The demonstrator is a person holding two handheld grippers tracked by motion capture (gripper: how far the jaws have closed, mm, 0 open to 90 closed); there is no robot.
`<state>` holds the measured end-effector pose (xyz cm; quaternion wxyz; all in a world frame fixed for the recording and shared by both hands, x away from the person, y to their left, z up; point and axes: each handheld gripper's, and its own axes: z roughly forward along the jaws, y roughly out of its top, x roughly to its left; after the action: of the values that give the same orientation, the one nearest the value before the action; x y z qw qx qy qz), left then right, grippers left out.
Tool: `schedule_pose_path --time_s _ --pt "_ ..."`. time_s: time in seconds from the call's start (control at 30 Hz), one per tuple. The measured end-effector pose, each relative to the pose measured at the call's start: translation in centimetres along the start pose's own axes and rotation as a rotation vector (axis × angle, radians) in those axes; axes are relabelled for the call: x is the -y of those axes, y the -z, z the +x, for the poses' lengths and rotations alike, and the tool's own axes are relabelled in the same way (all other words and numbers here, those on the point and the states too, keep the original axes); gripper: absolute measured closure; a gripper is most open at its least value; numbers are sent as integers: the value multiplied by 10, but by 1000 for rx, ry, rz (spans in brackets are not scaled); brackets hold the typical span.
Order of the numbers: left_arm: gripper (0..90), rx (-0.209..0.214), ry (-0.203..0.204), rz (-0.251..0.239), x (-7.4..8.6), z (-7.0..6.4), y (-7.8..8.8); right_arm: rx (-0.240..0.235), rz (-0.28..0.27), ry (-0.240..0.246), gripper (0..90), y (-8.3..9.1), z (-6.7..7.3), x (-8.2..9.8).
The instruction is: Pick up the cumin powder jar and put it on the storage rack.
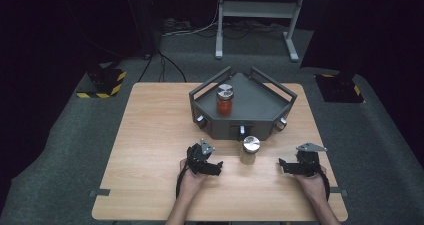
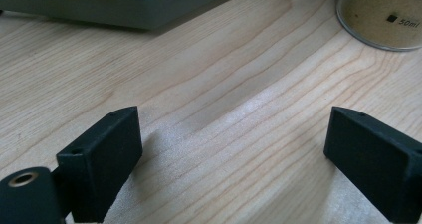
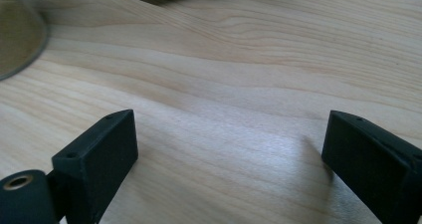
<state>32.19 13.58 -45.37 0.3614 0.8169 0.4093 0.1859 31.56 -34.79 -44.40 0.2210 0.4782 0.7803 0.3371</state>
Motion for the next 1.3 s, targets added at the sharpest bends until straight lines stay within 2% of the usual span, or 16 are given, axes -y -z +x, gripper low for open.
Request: schedule_pose_path --time_s 0.17,0.4,0.6,0.77,0.9,1.03,1.17,1.3 --pt "82 0 0 0 0 0 0 -38 -25 17 82 4 5 2" --pt "82 0 0 0 0 0 0 -78 -34 38 83 4 7 3" --pt "82 0 0 0 0 0 0 -136 -56 52 85 3 9 4" --pt "82 0 0 0 0 0 0 -233 -88 66 91 1 8 3" --pt "82 0 0 0 0 0 0 -284 -124 77 96 0 11 2" --pt "82 0 0 0 0 0 0 -307 -144 85 99 -3 15 -1" --pt "82 0 0 0 0 0 0 -311 -146 91 99 -4 18 -3" --pt "82 -1 1 0 0 0 0 -322 -173 106 100 -7 23 -6"
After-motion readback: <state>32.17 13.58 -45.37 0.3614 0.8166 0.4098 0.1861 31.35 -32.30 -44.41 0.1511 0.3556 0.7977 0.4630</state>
